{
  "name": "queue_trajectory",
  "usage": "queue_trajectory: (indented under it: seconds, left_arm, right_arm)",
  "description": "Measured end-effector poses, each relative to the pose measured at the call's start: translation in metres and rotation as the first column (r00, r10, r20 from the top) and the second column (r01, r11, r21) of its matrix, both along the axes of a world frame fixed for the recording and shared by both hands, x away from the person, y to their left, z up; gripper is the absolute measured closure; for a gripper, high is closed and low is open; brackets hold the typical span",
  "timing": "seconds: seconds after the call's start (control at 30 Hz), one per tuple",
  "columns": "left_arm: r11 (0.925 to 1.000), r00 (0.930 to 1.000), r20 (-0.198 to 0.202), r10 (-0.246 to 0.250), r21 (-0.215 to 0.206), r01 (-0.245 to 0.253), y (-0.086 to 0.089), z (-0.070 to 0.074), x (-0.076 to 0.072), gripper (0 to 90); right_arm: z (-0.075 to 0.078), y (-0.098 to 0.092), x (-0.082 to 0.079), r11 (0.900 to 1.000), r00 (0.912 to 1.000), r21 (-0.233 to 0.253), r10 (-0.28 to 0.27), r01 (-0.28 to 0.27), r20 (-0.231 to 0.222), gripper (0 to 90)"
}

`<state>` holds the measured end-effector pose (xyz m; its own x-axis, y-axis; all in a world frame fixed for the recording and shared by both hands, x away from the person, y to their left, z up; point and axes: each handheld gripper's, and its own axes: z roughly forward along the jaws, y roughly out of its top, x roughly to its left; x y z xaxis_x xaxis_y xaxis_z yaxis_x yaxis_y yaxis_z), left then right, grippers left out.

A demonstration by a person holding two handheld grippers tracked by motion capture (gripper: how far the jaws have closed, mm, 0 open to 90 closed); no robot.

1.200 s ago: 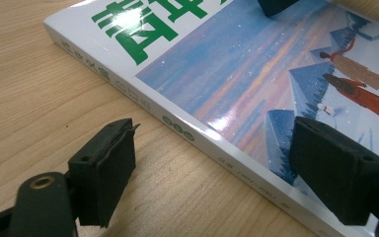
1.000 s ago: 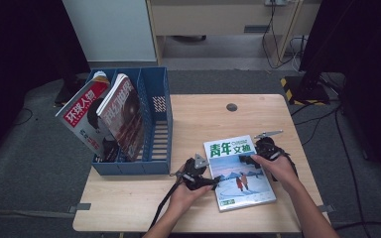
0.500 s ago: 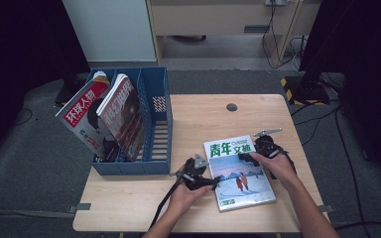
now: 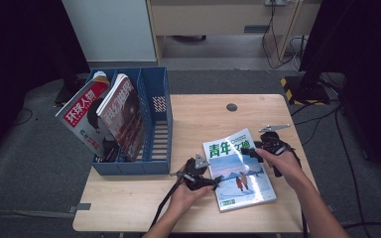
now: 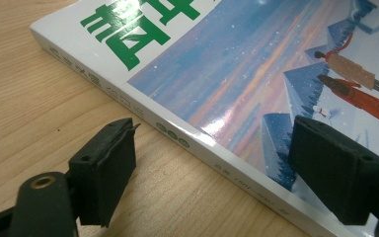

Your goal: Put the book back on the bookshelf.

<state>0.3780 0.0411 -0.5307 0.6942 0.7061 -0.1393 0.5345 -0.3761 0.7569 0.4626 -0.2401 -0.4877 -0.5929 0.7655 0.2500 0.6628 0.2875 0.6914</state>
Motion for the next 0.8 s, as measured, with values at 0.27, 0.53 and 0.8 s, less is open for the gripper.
queue_trajectory:
  seconds: [0.27,0.53,0.8]
  left_arm:
    - [1.0,1.0,-0.001,-0.001,0.001,0.001,0.0,0.0,0.0,17.7]
    - [1.0,1.0,-0.003,0.001,-0.002,-0.001,0.0,0.0,0.0,17.7]
    - [1.0,1.0,-0.005,0.004,-0.005,-0.004,0.0,0.0,0.0,17.6]
  right_arm:
    - [-0.01,0.002,0.002,0.996,0.9997,-0.084,-0.004,0.002,-0.023,33.0]
    - [-0.026,0.002,0.009,0.992,0.9975,-0.128,-0.029,0.021,-0.065,23.7]
    - [-0.032,0.001,0.013,0.995,0.9949,-0.097,-0.023,0.014,-0.098,16.6]
